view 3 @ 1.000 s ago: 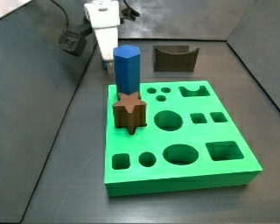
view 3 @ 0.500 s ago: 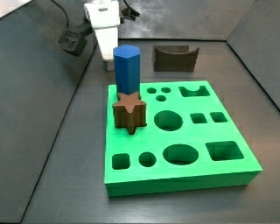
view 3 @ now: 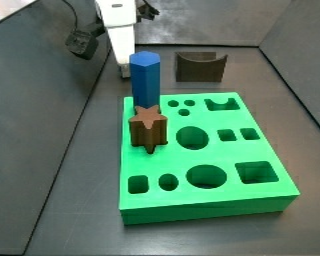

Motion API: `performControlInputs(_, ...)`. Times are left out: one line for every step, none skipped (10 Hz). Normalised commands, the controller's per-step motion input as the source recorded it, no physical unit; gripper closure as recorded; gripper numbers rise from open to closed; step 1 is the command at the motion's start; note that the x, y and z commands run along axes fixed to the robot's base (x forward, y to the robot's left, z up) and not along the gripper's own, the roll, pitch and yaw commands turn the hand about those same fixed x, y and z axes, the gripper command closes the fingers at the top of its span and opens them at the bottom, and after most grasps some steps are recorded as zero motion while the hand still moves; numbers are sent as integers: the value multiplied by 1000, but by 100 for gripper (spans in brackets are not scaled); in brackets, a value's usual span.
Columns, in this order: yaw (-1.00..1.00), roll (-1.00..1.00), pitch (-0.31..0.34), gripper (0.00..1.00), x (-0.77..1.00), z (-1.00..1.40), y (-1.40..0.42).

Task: Pick up the rectangle object. Move up. Place the rectangle object on the fixture. Regrasp the rectangle object. Move to above the board. Insert the rectangle object.
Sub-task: Pick up the rectangle object, then move up.

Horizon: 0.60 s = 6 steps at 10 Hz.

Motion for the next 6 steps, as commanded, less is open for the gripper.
performControlInputs(0,0,0,100,0,0,0)
performControlInputs(0,0,0,100,0,0,0)
performControlInputs(0,0,0,100,0,833,0)
performControlInputs(-2,-1,2,100,-13,836,-2)
performControlInputs(-5,3,21,100,-41,765,1)
performControlInputs(-13,16,34,100,-31,632,10)
